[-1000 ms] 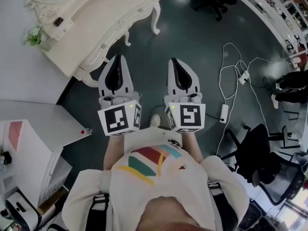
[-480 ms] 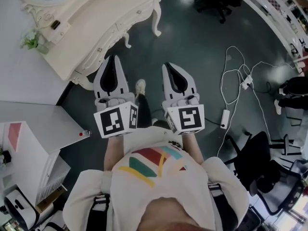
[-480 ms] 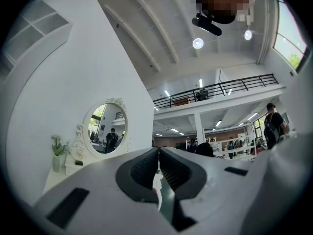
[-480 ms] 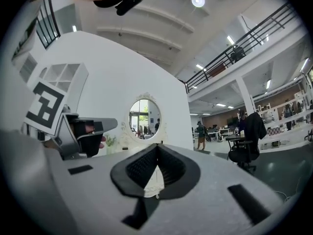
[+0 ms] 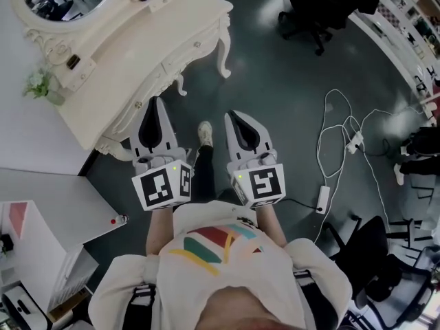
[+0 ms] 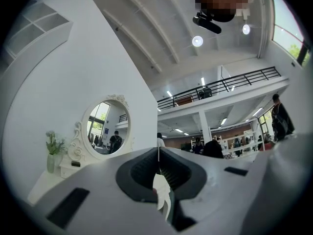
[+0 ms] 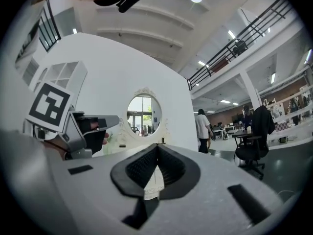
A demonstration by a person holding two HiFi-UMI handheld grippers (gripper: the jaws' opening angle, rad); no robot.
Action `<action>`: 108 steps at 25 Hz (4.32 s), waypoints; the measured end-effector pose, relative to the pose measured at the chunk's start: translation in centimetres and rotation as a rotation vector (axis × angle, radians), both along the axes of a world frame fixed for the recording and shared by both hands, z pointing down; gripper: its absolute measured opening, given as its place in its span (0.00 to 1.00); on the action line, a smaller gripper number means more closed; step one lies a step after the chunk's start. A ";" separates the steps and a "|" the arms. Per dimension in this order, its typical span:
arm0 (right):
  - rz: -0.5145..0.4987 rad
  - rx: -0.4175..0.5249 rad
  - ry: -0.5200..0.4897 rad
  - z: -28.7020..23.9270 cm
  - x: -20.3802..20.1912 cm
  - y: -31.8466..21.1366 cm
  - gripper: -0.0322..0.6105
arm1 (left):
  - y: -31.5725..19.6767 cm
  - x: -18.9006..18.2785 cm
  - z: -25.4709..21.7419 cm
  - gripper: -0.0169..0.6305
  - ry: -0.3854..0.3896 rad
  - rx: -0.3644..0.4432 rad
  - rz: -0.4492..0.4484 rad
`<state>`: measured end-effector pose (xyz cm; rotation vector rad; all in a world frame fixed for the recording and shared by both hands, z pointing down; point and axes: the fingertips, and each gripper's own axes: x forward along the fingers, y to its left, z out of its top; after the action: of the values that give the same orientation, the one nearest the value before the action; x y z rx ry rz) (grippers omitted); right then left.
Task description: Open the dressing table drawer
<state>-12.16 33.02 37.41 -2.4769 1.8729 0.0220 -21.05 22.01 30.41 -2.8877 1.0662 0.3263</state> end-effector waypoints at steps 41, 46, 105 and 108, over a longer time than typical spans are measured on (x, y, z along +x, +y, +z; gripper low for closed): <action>-0.409 0.016 0.047 -11.6 22.7 -49.0 0.05 | -42.3 17.9 -9.2 0.04 0.022 -0.008 -0.450; -0.522 0.018 0.041 -11.9 21.7 -51.5 0.05 | -43.7 16.6 -9.0 0.04 0.031 -0.028 -0.558; -0.525 -0.682 0.051 21.5 33.5 -71.0 0.20 | -50.3 21.3 5.6 0.05 -0.158 -0.228 -0.764; -0.521 -0.695 0.044 21.9 33.5 -71.2 0.20 | -50.2 20.9 5.8 0.05 -0.159 -0.237 -0.774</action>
<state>21.38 -38.19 59.27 -2.1976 2.8601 -0.7018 -0.16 -28.21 36.25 -2.3411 2.1525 -0.0763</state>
